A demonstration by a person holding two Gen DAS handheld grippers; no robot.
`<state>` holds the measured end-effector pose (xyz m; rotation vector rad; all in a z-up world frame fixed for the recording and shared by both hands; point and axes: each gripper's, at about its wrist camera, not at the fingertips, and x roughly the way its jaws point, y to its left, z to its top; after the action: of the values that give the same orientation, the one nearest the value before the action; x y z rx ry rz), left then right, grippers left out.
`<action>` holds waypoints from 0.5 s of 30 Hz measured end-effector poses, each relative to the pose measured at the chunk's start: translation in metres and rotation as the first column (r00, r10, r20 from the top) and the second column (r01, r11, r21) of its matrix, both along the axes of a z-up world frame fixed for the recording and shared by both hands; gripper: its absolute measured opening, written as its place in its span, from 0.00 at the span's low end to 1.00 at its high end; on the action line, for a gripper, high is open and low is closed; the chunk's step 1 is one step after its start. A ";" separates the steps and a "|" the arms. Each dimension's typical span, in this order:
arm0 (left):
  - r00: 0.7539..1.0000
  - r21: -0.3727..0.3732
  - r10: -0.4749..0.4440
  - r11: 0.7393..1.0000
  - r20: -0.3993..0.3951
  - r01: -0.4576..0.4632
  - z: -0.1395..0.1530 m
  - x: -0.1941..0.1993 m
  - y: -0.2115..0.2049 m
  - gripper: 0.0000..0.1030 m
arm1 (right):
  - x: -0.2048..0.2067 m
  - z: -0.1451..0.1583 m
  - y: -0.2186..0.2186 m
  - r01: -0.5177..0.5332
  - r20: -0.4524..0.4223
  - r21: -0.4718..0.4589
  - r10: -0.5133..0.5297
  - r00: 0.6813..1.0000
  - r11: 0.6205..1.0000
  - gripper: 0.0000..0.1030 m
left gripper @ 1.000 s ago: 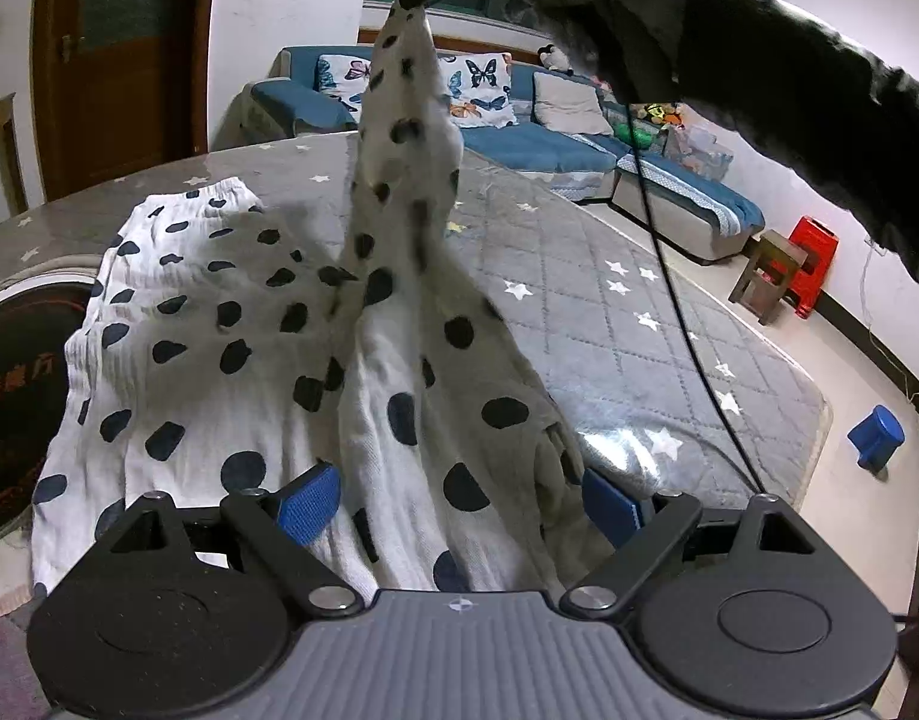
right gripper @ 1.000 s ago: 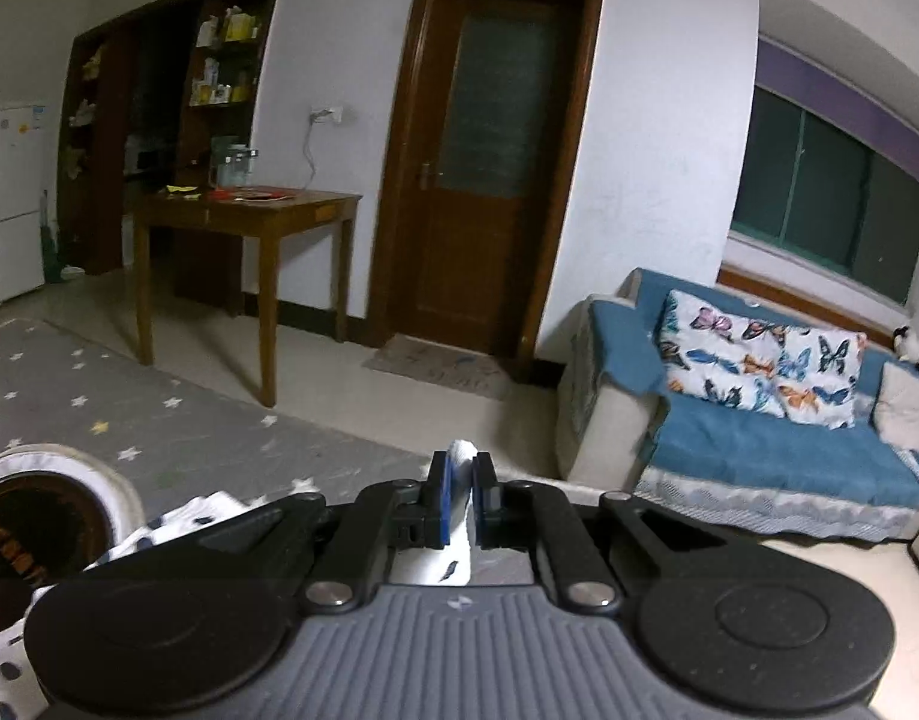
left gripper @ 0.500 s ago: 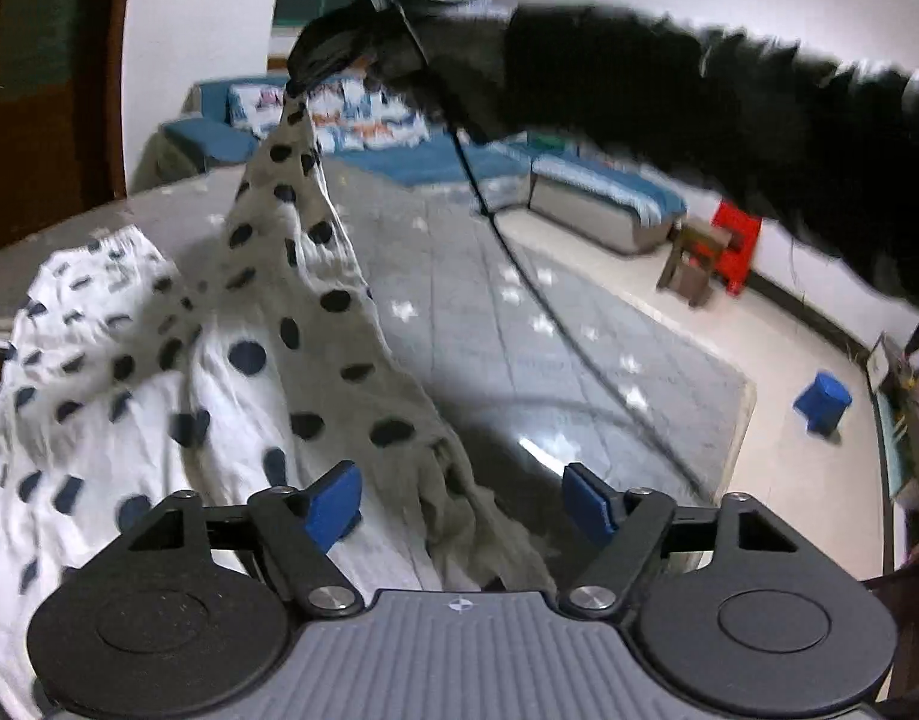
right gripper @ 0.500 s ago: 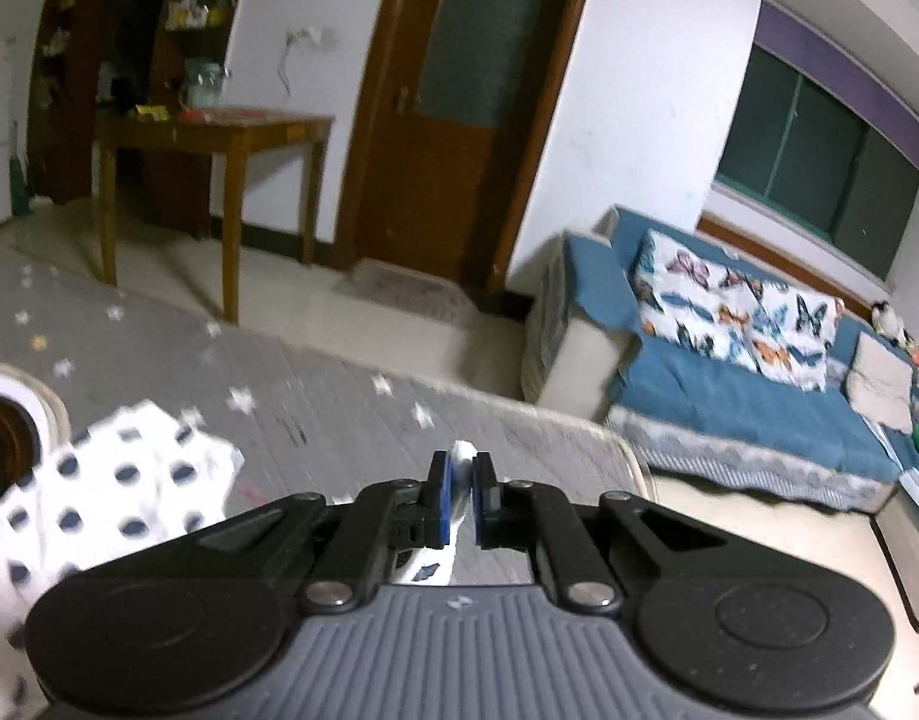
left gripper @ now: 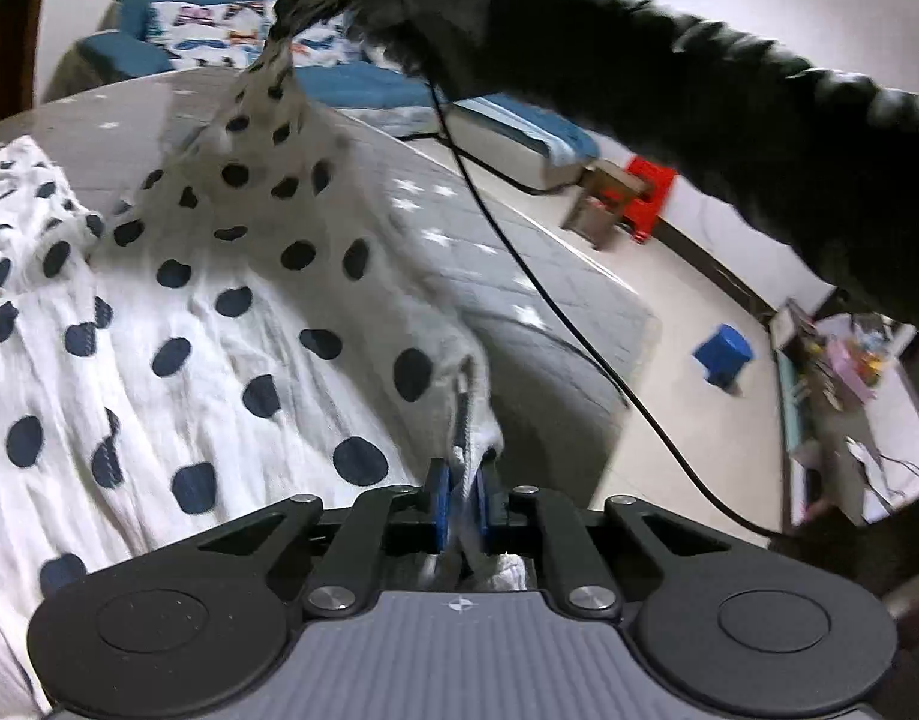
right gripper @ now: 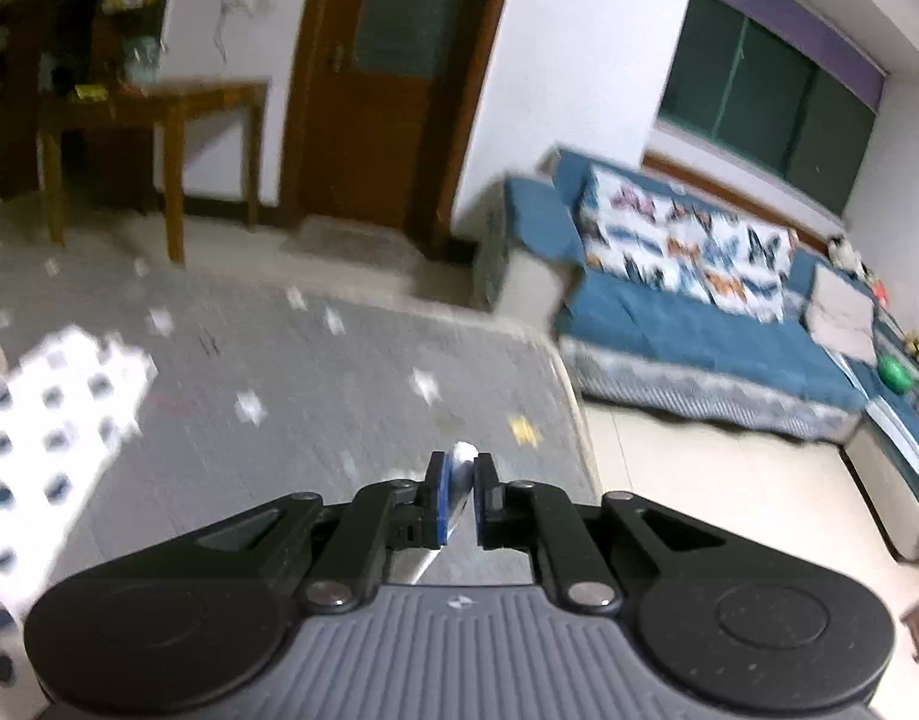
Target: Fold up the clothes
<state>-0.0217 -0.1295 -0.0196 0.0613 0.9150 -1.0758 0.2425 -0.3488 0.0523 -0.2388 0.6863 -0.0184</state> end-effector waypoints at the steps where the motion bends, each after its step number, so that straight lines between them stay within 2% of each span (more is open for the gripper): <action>1: 1.000 -0.010 -0.012 1.000 -0.010 0.012 0.000 -0.001 0.001 0.10 | -0.002 -0.007 -0.003 0.016 -0.020 -0.017 -0.016 1.000 1.000 0.10; 3: 1.000 -0.009 -0.022 1.000 -0.012 0.022 0.001 -0.003 0.001 0.10 | -0.008 -0.016 -0.007 0.046 -0.036 -0.053 -0.048 0.998 0.998 0.10; 6: 1.000 0.015 -0.014 1.000 0.011 0.014 0.001 -0.005 -0.001 0.11 | -0.023 -0.015 -0.010 0.043 -0.028 -0.002 -0.043 0.999 0.999 0.13; 9: 0.999 -0.004 0.002 1.000 0.034 -0.002 0.008 -0.005 0.006 0.13 | -0.035 -0.013 -0.010 0.018 -0.034 0.065 -0.016 0.999 0.998 0.20; 10: 0.999 -0.010 0.014 1.000 0.044 -0.014 0.010 -0.005 0.010 0.13 | -0.036 -0.013 -0.009 0.001 -0.044 0.088 0.003 0.999 0.996 0.21; 12: 0.997 -0.021 0.058 0.998 0.055 -0.057 0.016 -0.002 0.017 0.13 | -0.037 -0.019 -0.003 -0.033 -0.067 0.127 0.042 0.997 0.991 0.33; 15: 0.985 -0.026 0.154 0.988 0.077 -0.153 0.025 0.004 0.034 0.17 | -0.029 -0.037 0.005 -0.056 -0.108 0.159 0.074 0.991 0.986 0.33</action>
<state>-0.0173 -0.0955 0.0050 0.0156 0.8242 -0.9330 0.2139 -0.3437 0.0156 -0.1123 0.7886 0.1120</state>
